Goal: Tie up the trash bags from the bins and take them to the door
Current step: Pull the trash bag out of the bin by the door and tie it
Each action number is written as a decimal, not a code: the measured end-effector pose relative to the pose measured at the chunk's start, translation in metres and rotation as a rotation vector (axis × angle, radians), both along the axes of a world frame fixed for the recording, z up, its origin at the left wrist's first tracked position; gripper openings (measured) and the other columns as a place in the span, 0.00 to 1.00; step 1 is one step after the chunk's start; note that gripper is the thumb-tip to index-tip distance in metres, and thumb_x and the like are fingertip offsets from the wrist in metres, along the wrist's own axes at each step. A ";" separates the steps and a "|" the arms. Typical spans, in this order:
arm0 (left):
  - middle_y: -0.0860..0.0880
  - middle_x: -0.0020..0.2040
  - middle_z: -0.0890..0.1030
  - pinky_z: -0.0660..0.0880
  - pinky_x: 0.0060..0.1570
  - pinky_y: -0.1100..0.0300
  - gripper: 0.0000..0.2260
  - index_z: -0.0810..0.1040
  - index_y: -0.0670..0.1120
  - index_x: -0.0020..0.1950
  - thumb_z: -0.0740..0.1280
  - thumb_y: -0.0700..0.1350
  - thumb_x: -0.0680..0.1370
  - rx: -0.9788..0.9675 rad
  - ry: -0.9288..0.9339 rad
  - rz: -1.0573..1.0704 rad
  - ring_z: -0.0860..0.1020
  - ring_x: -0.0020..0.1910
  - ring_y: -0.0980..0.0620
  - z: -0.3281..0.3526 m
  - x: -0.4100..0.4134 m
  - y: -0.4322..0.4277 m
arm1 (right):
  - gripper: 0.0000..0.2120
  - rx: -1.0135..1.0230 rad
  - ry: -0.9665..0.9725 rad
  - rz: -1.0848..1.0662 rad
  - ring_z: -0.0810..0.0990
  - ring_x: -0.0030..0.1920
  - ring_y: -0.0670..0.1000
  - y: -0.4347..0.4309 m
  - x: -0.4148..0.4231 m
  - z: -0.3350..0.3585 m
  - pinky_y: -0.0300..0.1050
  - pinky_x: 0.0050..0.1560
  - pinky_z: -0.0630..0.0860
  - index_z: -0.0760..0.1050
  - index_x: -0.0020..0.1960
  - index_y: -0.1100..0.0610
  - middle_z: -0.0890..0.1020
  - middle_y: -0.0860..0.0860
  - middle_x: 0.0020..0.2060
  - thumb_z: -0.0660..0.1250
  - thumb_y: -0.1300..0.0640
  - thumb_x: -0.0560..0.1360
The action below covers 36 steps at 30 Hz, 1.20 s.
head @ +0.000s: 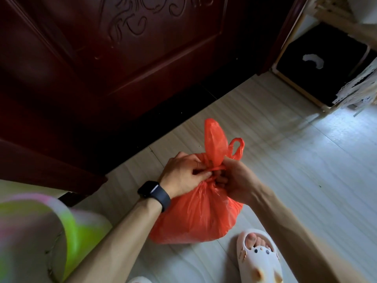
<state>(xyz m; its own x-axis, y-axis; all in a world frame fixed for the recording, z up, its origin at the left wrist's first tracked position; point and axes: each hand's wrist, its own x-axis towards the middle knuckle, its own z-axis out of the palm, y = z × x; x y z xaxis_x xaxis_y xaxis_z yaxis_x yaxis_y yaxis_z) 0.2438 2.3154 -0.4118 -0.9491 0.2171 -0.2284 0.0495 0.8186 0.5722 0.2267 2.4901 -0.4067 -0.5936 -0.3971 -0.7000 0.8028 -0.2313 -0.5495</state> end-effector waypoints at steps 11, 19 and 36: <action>0.51 0.38 0.81 0.72 0.50 0.59 0.06 0.83 0.49 0.40 0.70 0.41 0.76 0.583 -0.642 0.165 0.77 0.39 0.55 0.007 -0.037 -0.012 | 0.05 -0.238 0.230 0.138 0.80 0.36 0.48 0.016 0.000 -0.002 0.41 0.41 0.79 0.80 0.40 0.59 0.81 0.54 0.35 0.69 0.63 0.75; 0.52 0.33 0.81 0.71 0.47 0.62 0.05 0.81 0.46 0.35 0.70 0.40 0.72 0.639 -0.635 0.177 0.78 0.35 0.58 0.016 -0.034 -0.004 | 0.09 0.421 0.700 0.168 0.79 0.33 0.50 0.014 0.003 -0.008 0.45 0.35 0.77 0.79 0.38 0.60 0.81 0.53 0.33 0.78 0.66 0.68; 0.52 0.45 0.85 0.75 0.49 0.65 0.11 0.83 0.49 0.48 0.72 0.53 0.71 0.811 -0.555 0.296 0.82 0.46 0.57 0.006 0.004 -0.018 | 0.08 0.738 0.840 0.043 0.83 0.38 0.42 0.000 0.015 -0.016 0.43 0.40 0.78 0.79 0.42 0.48 0.85 0.44 0.38 0.78 0.51 0.69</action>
<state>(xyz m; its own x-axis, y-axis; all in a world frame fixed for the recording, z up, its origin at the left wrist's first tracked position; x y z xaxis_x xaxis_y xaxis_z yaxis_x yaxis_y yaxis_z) 0.2474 2.2974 -0.4056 -0.7949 0.2760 -0.5403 -0.5318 0.1118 0.8395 0.2419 2.4898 -0.4230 -0.9844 -0.0817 -0.1559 0.1118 0.3943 -0.9122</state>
